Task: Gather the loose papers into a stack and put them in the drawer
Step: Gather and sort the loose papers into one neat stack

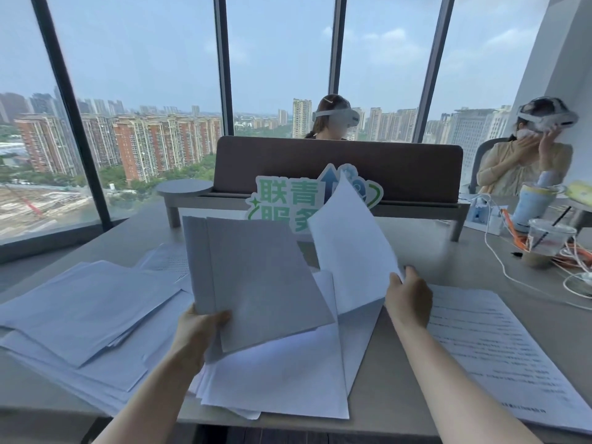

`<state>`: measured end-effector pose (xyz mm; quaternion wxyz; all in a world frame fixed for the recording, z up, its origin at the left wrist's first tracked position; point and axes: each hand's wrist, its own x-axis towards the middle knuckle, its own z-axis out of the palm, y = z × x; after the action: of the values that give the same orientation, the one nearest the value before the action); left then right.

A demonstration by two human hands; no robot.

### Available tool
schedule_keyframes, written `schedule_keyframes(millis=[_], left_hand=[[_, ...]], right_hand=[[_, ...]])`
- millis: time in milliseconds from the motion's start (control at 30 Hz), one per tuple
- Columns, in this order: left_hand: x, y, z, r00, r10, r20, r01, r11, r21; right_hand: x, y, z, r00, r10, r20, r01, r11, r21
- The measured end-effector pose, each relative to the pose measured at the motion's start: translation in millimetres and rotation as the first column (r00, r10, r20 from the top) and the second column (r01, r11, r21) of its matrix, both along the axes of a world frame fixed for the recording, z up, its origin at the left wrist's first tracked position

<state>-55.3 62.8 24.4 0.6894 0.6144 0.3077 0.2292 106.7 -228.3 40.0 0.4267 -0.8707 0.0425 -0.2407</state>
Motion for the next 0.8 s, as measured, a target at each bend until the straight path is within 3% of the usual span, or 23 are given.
schedule_keyframes(millis=[367, 600, 800], left_hand=[[-21.1, -4.2, 14.4, 0.997, 0.019, 0.073, -0.016, 0.999, -0.046], [-31.7, -1.0, 12.1, 0.995, 0.03, 0.095, -0.022, 0.996, -0.087], [-42.6, -2.9, 4.2, 0.995, 0.029, 0.096, -0.021, 0.996, -0.085]], right_hand=[[-56.8, -14.3, 18.8, 0.998, -0.049, 0.049, 0.031, 0.948, 0.316], [-103.4, -6.6, -1.5, 0.988, 0.125, -0.095, -0.08, 0.921, 0.381], [-144.5, 13.3, -26.0, 0.94, 0.291, -0.178, -0.159, 0.837, 0.524]])
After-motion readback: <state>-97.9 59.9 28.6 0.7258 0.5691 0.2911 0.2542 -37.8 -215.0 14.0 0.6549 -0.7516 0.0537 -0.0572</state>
